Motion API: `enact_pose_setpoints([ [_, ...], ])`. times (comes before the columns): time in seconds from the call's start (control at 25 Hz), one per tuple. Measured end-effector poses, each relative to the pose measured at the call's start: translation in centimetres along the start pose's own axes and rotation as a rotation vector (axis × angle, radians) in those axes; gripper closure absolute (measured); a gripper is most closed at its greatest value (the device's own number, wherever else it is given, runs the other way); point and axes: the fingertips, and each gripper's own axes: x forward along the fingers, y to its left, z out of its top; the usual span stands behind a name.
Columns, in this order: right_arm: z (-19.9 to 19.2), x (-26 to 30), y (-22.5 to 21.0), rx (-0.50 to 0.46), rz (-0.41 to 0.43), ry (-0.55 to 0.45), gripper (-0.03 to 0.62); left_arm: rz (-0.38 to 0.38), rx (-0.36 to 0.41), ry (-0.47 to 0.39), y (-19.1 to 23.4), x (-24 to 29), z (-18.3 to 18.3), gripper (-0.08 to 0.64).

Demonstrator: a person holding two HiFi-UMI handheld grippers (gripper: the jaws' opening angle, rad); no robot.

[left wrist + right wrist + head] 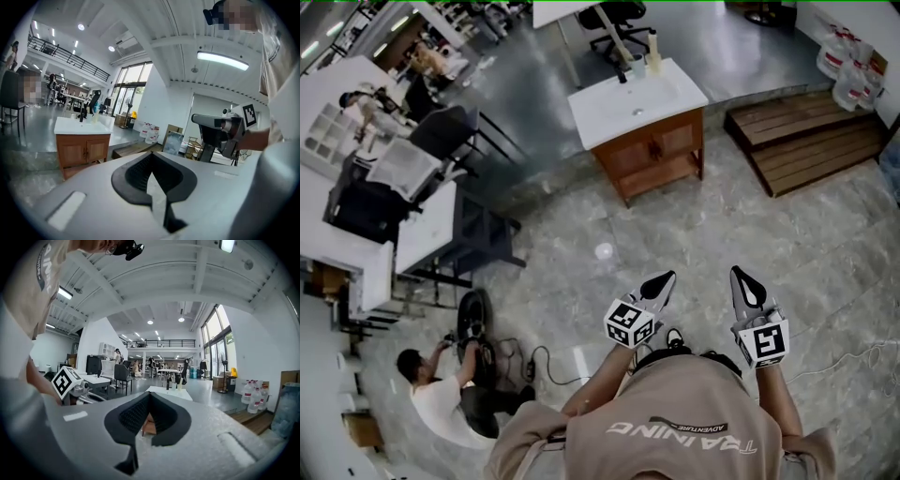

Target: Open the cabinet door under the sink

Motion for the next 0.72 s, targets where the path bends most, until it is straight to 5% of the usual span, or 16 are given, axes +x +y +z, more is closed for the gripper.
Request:
enact_pose_setpoints([
  [0.12, 1.0, 1.4, 0.6, -0.069, -0.005, -0.021, 0.591, -0.037, 0.006, -0.007, 1.7, 1.1, 0.4, 0.543],
  [0.32, 0.4, 2.5, 0.7, -0.031, -0.046, 0.025, 0.591, -0.065, -0.013, 0.011, 3.9, 2.6, 0.7, 0.543],
  [0.56, -1.8, 5.3, -0.7, 0.018, -0.032, 0.149, 0.591, -0.004, -0.044, 0.033, 6.8, 3.1, 0.1, 0.543],
  [0.72, -1.2, 8.7, -2.3, 0.032, 0.040, 0.085, 0.591, 0.069, -0.061, 0.048, 9.3, 4.1, 1.1, 0.543],
])
